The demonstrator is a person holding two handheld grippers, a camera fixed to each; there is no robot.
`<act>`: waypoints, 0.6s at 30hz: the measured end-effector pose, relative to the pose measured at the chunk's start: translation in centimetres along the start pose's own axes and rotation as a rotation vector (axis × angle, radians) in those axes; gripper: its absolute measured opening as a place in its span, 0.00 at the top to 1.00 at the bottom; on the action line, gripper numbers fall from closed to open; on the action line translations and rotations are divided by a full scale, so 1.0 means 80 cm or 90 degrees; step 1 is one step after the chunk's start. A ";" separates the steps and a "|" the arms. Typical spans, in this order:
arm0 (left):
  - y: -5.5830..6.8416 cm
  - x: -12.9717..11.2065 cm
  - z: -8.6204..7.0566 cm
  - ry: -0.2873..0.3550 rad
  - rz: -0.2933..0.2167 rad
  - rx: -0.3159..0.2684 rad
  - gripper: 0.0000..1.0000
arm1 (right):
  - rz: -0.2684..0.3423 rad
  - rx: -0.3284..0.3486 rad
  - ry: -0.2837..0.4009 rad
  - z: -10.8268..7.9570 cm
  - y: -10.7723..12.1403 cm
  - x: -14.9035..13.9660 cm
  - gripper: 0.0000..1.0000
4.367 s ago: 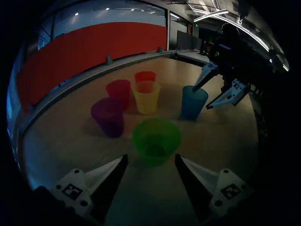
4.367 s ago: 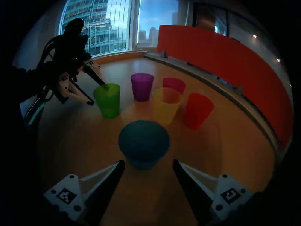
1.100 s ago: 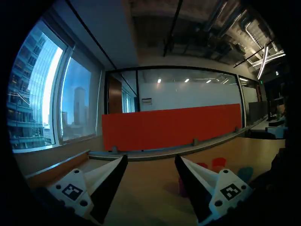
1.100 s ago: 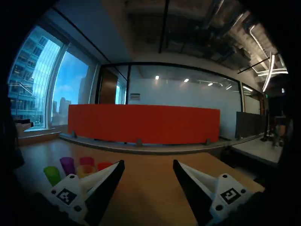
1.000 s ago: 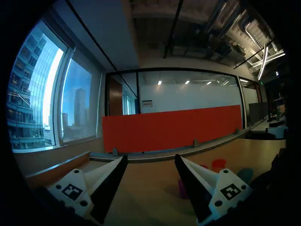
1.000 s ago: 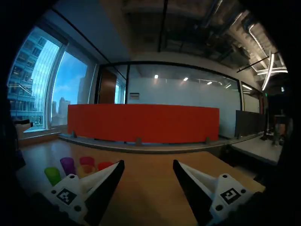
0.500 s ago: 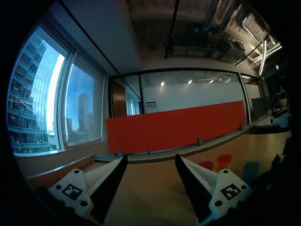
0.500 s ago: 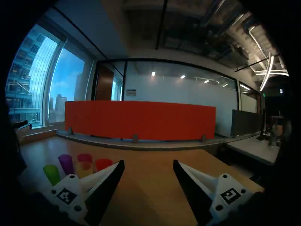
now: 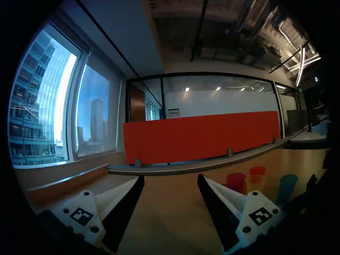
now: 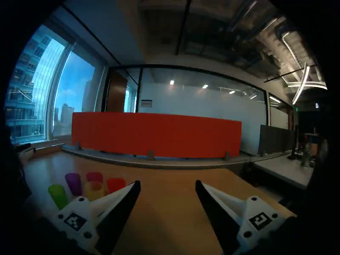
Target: Pour water
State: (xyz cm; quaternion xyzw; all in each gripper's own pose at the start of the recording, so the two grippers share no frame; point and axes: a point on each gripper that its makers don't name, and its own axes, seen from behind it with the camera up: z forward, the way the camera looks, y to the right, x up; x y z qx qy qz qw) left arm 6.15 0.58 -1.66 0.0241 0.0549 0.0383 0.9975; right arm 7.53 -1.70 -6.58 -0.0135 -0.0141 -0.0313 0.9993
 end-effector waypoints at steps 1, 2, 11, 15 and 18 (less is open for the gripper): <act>-0.002 -0.002 0.000 -0.002 -0.001 0.002 0.07 | 0.000 0.000 0.000 0.000 0.000 0.001 0.00; -0.003 -0.005 0.001 -0.003 -0.001 0.003 0.07 | 0.000 0.001 0.001 0.000 -0.001 0.001 0.00; -0.016 -0.024 0.003 -0.016 -0.018 0.013 0.07 | 0.003 0.002 0.002 -0.001 -0.002 0.006 0.00; -0.017 -0.029 0.004 -0.017 -0.027 0.011 0.07 | 0.003 0.006 0.001 -0.001 -0.006 0.008 0.00; -0.017 -0.035 0.005 -0.022 -0.026 0.011 0.07 | 0.000 0.007 0.001 0.000 -0.007 0.008 0.00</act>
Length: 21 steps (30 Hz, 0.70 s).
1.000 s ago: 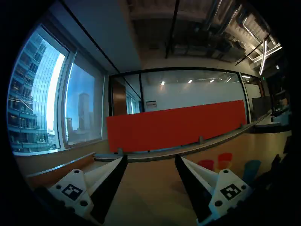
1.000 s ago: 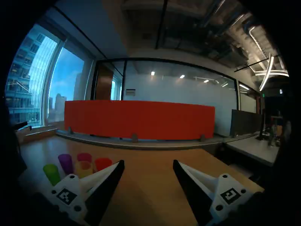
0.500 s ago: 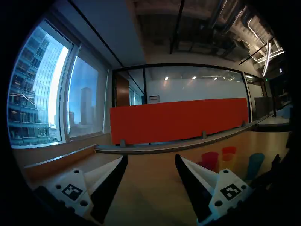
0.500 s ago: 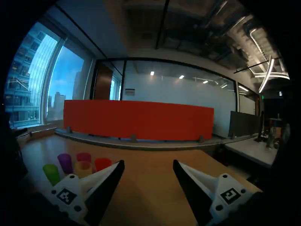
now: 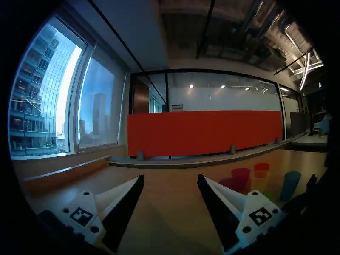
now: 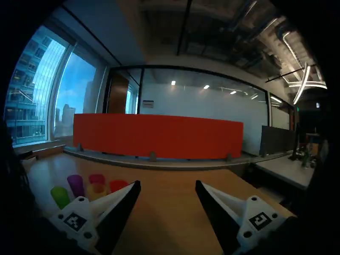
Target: Pour water
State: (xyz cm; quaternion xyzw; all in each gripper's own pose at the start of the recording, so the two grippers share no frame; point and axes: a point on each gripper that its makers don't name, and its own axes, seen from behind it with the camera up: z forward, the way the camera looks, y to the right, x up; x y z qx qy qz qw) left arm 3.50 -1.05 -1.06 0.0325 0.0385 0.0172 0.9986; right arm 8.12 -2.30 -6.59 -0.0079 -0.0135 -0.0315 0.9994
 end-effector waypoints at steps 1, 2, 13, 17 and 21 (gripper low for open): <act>0.000 -0.002 0.000 -0.001 0.001 0.001 0.07 | -0.001 0.000 0.000 0.000 0.000 0.000 0.00; -0.001 -0.003 0.000 -0.003 0.002 0.001 0.07 | -0.002 0.000 0.000 0.000 0.000 -0.001 0.00; -0.006 -0.017 0.003 -0.011 -0.017 -0.001 0.07 | -0.003 0.000 0.001 -0.002 0.000 0.004 0.00; -0.008 -0.023 0.003 -0.016 -0.024 -0.001 0.08 | -0.004 -0.001 0.001 -0.002 0.001 0.004 0.00; -0.007 -0.026 0.004 -0.022 -0.023 -0.003 0.07 | -0.005 -0.002 0.001 -0.003 0.001 0.004 0.00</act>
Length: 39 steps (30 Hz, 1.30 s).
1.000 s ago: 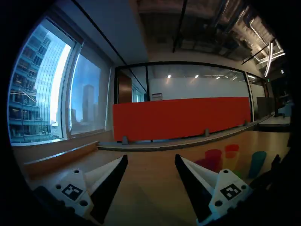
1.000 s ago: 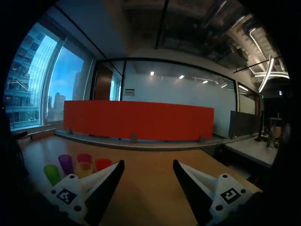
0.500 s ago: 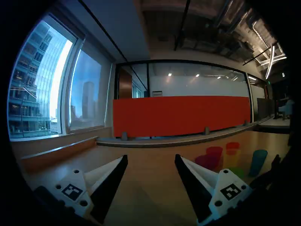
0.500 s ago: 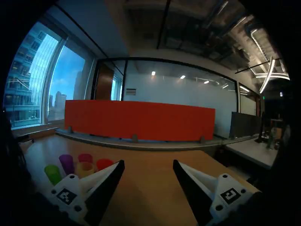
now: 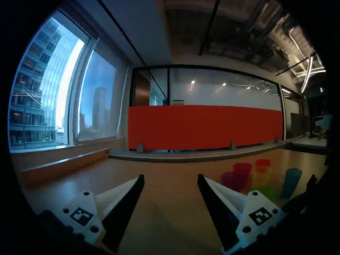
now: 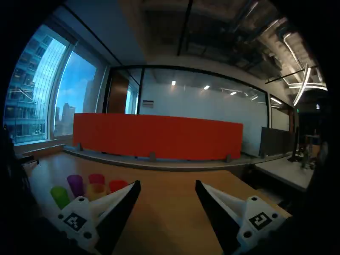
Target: Pour water
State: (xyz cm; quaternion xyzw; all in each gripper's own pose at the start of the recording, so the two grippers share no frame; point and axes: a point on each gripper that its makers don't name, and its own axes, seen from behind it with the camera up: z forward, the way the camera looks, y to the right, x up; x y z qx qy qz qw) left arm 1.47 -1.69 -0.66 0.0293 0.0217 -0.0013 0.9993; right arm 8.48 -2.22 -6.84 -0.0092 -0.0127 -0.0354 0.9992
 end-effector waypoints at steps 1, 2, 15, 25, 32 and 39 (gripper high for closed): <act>0.001 -0.001 0.000 -0.001 0.000 -0.001 0.07 | 0.000 0.000 0.000 0.000 0.000 0.000 0.00; 0.002 -0.001 0.001 -0.002 0.000 -0.002 0.07 | 0.000 0.000 0.000 0.000 0.000 0.000 0.00; 0.006 -0.013 0.006 -0.022 0.001 -0.009 0.07 | 0.000 0.001 0.000 0.003 0.001 -0.002 0.00; 0.006 -0.014 0.006 -0.026 0.002 -0.008 0.07 | 0.001 0.004 -0.002 0.002 -0.002 -0.005 0.00; 0.006 -0.015 0.008 -0.027 0.002 -0.009 0.07 | -0.001 0.009 0.002 -0.002 -0.004 -0.005 0.00; 0.006 -0.016 0.007 -0.027 0.002 -0.009 0.07 | -0.005 0.013 0.013 -0.003 -0.001 -0.005 0.00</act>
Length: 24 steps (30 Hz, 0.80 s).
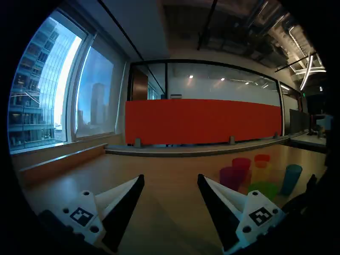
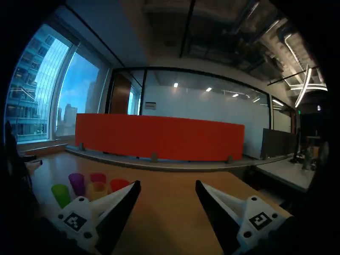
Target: Pour water
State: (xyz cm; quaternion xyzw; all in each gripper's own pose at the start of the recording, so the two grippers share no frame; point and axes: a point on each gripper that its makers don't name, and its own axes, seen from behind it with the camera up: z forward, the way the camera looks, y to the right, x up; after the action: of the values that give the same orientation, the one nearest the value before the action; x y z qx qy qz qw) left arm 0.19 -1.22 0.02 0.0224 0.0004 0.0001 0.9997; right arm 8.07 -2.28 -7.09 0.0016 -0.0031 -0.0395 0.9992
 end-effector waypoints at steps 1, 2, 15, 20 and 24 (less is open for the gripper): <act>0.000 0.000 0.000 0.000 0.000 0.000 0.07 | 0.000 0.001 0.002 0.000 0.001 0.000 0.00; 0.000 0.001 0.000 0.000 0.001 0.000 0.07 | 0.000 0.002 0.003 0.001 0.002 -0.001 0.00; 0.000 0.001 0.000 0.000 0.000 0.000 0.07 | 0.007 0.001 0.027 0.021 0.012 -0.006 0.00; 0.000 0.000 -0.001 0.000 0.000 0.000 0.07 | 0.018 0.000 0.037 0.033 0.010 -0.016 0.00; 0.000 0.001 0.000 0.000 0.000 0.000 0.07 | 0.032 0.002 0.043 0.044 0.008 -0.023 0.00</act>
State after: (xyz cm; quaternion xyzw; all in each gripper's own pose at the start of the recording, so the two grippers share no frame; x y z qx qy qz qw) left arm 0.26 -1.22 -0.02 0.0223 0.0002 0.0004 0.9998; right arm 6.25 -1.53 -3.55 0.0044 0.0309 -0.0140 0.9994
